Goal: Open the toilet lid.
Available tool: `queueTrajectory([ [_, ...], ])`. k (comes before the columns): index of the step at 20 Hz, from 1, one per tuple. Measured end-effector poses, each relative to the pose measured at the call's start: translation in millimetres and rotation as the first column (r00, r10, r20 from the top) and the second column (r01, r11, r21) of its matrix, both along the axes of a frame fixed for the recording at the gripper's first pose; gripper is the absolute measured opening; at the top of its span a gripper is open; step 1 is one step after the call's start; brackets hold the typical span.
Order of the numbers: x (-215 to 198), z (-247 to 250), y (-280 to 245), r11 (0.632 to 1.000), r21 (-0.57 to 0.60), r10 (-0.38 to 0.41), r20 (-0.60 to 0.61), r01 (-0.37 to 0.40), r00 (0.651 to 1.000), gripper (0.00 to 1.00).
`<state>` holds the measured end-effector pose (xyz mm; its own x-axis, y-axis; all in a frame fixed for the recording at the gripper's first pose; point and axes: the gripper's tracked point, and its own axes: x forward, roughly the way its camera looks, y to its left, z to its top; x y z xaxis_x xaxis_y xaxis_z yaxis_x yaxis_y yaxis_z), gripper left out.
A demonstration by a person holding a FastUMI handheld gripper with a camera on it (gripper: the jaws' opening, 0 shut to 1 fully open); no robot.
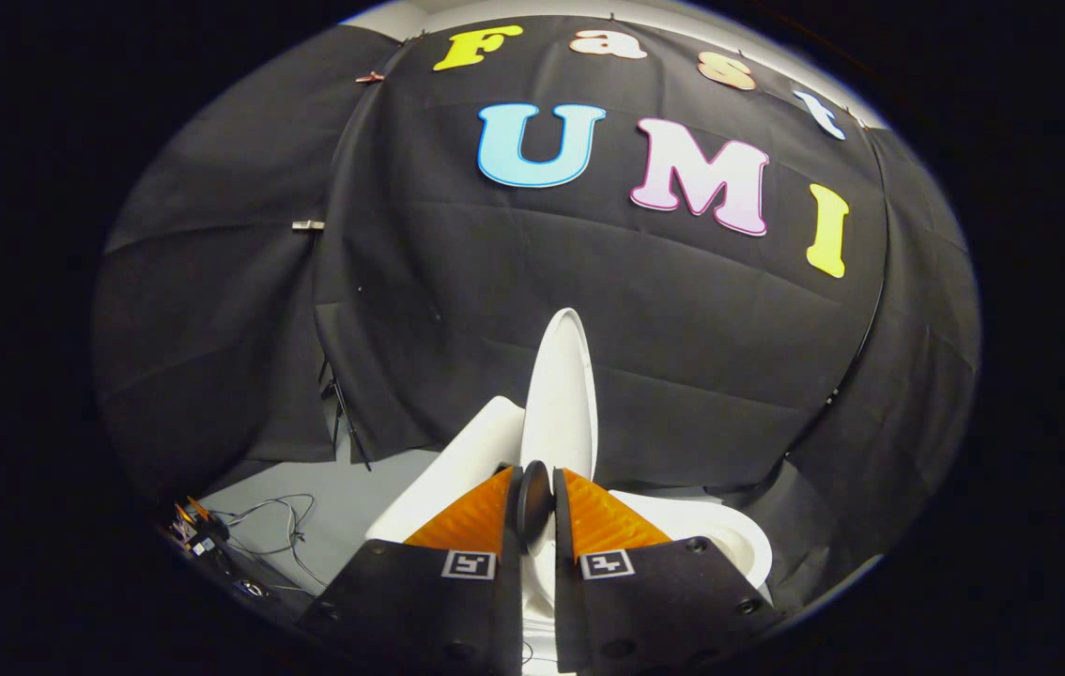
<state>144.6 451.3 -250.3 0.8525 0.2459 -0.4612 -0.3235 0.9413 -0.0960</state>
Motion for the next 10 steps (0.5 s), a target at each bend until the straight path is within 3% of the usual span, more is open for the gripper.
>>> queueTrajectory([
  [4,4.2,4.1,-18.3,0.998,0.017,-0.053,-0.002,0.053,0.999,0.18],
  [6,0.9,7.4,-15.0,0.997,0.064,-0.041,-0.017,0.042,0.999,0.20],
  [7,-1.6,9.9,-12.1,0.996,0.077,-0.032,-0.020,0.033,0.999,0.31],
  [8,-2.8,13.9,-10.4,0.997,0.074,-0.025,-0.015,0.026,1.000,0.35],
  [10,-5.1,18.3,-11.0,0.998,0.059,-0.012,-0.003,0.012,1.000,0.68],
])
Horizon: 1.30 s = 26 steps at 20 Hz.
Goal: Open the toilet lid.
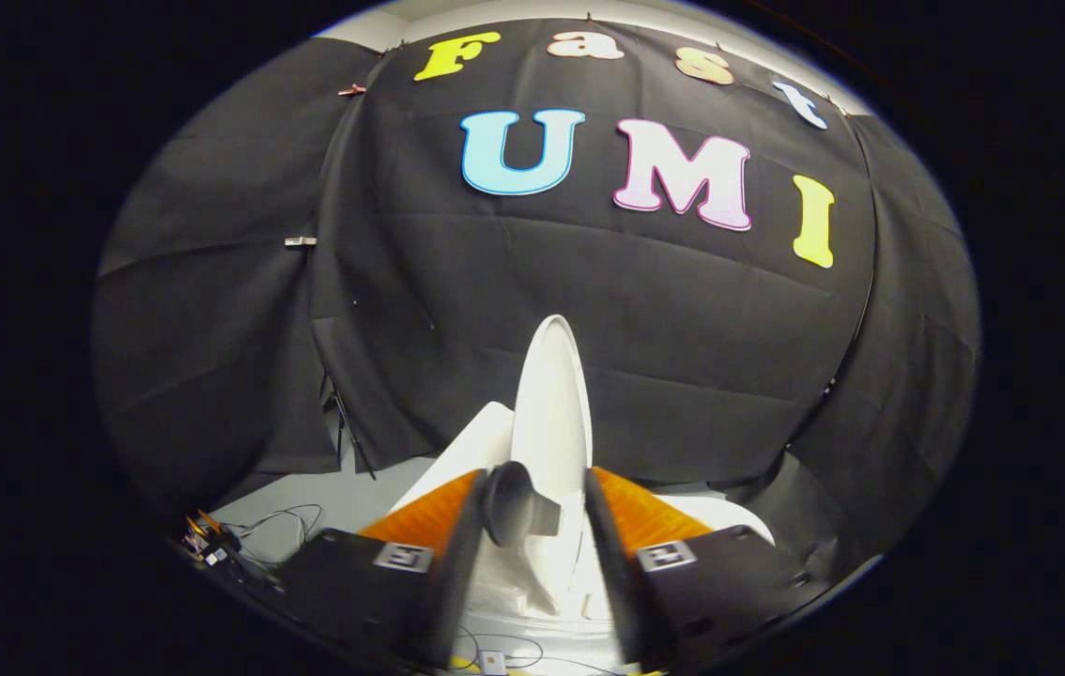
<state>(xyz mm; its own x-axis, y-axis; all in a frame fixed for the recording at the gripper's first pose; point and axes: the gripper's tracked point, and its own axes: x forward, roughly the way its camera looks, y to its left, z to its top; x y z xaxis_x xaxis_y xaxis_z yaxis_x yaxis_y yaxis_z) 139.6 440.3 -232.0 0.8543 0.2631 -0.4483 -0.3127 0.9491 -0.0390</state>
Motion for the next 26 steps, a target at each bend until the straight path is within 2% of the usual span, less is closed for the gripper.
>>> queueTrajectory([
  [2,-1.1,5.1,-3.6,1.000,0.009,-0.005,0.007,0.005,1.000,1.00],
  [9,-23.4,61.4,-27.9,0.994,0.103,-0.031,0.086,0.022,0.996,0.99],
  [16,-35.3,127.5,-101.6,0.985,0.148,-0.124,0.208,0.094,0.970,0.99],
  [21,-38.3,142.1,-164.5,0.974,0.145,-0.207,0.252,0.175,0.945,0.99],
  [26,-45.3,139.1,-218.3,0.965,0.124,-0.257,0.257,0.232,0.932,0.99],
])
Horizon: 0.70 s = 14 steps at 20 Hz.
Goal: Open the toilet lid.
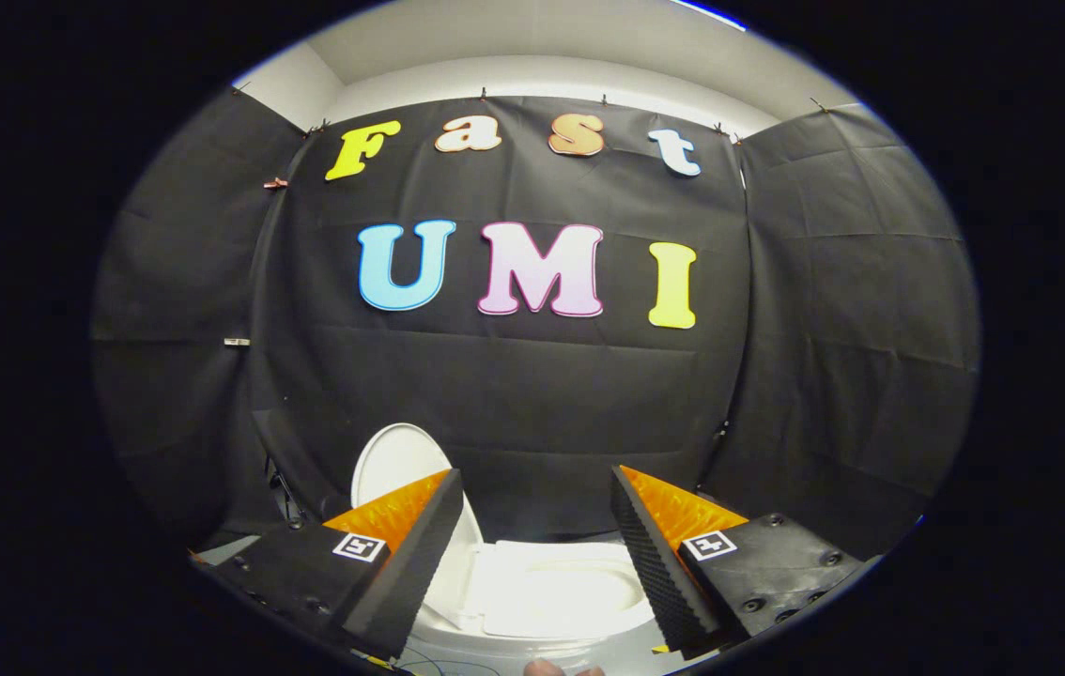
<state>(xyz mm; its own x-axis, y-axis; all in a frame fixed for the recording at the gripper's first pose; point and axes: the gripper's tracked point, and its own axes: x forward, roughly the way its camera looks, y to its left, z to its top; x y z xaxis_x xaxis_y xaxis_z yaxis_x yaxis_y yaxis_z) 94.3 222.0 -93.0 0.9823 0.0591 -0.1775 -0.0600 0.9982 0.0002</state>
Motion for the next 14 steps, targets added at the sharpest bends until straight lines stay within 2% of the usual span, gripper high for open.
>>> queueTrajectory([
  [6,-7.2,1.5,-33.4,1.000,-0.020,-0.013,0.005,0.013,1.000,0.99],
  [14,-8.7,-8.0,-50.3,0.999,0.030,-0.037,-0.028,0.037,0.999,0.99],
])
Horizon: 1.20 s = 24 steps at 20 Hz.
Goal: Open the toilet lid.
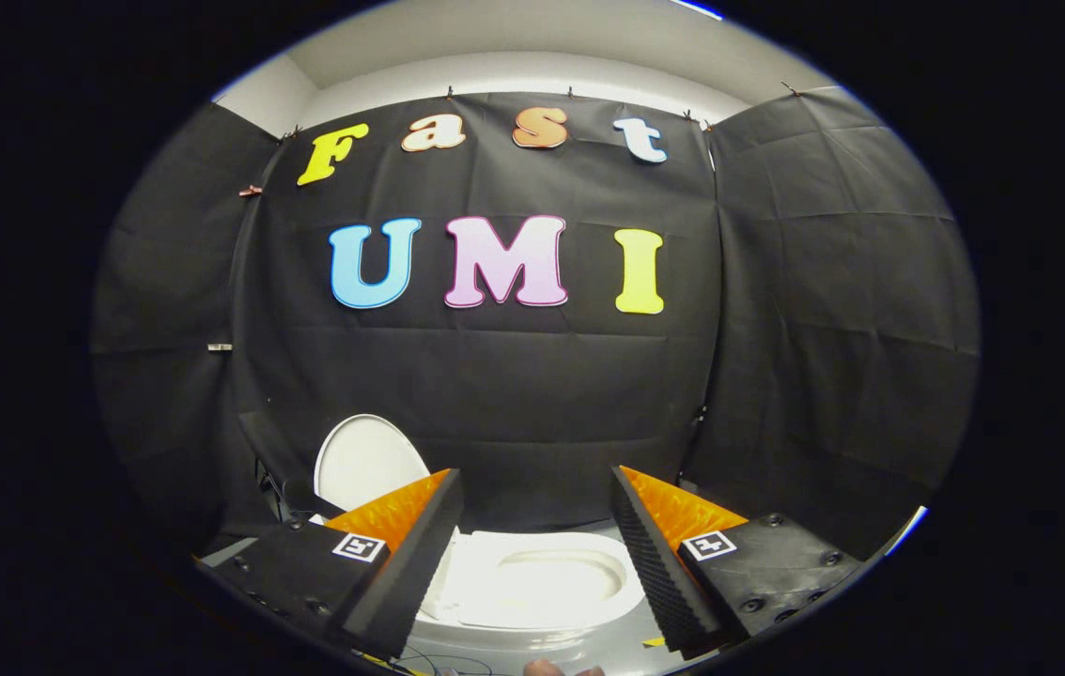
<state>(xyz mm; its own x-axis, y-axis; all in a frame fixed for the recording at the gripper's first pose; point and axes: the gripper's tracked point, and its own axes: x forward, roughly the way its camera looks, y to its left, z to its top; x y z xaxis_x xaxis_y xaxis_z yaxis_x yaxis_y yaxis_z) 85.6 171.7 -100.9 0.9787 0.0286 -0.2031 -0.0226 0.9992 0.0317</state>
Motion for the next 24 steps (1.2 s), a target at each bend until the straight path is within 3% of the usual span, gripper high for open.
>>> queueTrajectory([
  [24,-5.7,2.2,-25.4,1.000,-0.003,0.003,0.008,-0.003,1.000,0.99],
])
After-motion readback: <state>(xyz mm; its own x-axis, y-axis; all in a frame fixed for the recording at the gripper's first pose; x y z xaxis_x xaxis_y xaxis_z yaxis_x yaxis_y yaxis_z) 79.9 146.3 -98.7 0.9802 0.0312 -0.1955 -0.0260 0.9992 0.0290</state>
